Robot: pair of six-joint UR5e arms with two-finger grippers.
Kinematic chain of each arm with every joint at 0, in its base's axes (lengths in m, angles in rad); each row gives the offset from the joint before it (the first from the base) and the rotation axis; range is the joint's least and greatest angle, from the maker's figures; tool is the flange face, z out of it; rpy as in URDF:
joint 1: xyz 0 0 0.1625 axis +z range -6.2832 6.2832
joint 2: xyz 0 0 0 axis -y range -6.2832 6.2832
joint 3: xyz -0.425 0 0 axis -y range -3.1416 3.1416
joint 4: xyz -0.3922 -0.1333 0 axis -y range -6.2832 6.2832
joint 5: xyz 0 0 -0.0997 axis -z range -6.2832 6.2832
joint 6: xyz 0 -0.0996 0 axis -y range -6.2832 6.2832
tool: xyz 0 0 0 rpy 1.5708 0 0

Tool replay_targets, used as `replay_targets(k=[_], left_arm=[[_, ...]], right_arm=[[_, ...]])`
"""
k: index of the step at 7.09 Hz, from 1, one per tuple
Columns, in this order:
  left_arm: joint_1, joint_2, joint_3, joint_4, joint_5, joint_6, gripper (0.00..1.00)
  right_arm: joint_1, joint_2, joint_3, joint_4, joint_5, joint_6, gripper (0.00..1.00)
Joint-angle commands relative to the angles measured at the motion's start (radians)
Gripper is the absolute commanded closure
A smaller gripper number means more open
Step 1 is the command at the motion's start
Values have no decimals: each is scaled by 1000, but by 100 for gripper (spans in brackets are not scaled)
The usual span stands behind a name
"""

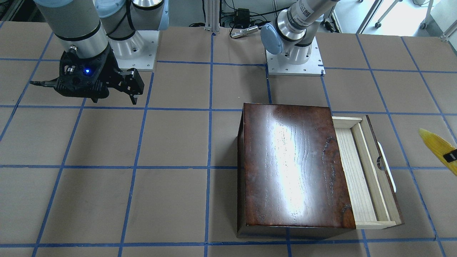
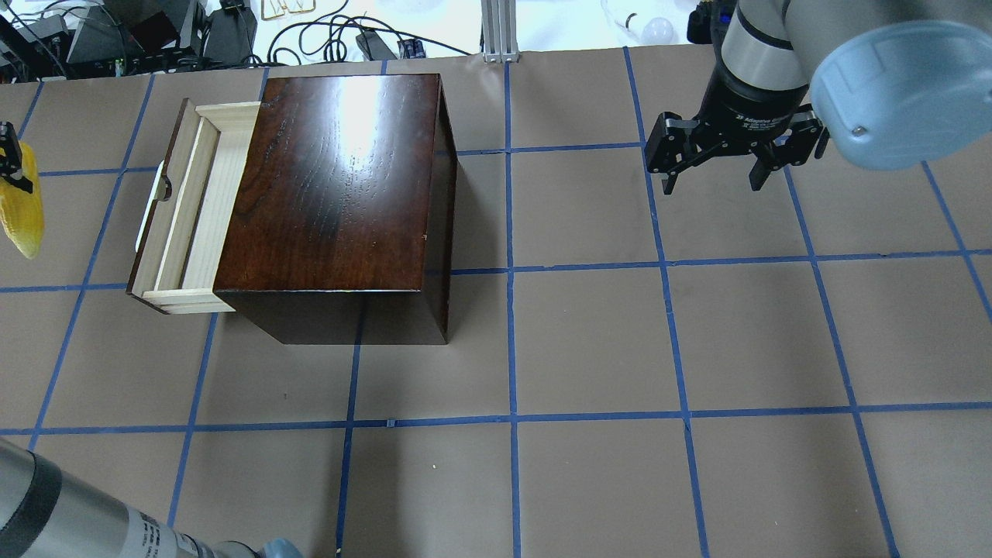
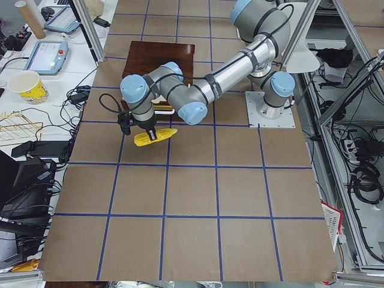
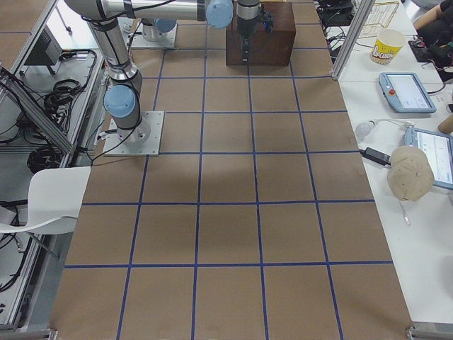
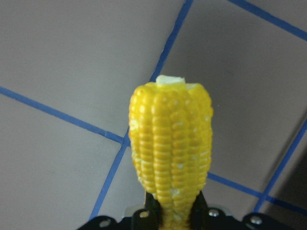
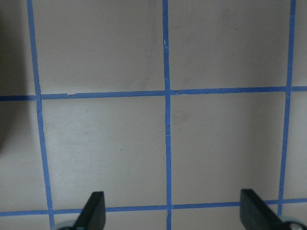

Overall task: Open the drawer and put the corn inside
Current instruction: 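Lift the corn and carry it over the open drawer with the left gripper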

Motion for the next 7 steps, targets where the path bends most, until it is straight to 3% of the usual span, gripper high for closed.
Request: replay_targets(k=[1, 4, 7], left_arm=[[-77, 54, 31, -53, 3, 71, 100], [-206, 109, 29, -92, 6, 99, 100], [-293, 91, 15, -106, 8, 160, 100]], right_arm=[[0, 0, 0, 0, 2, 0, 0], [0, 0, 0, 0, 2, 0, 0], [0, 0, 0, -1, 0, 0, 0]])
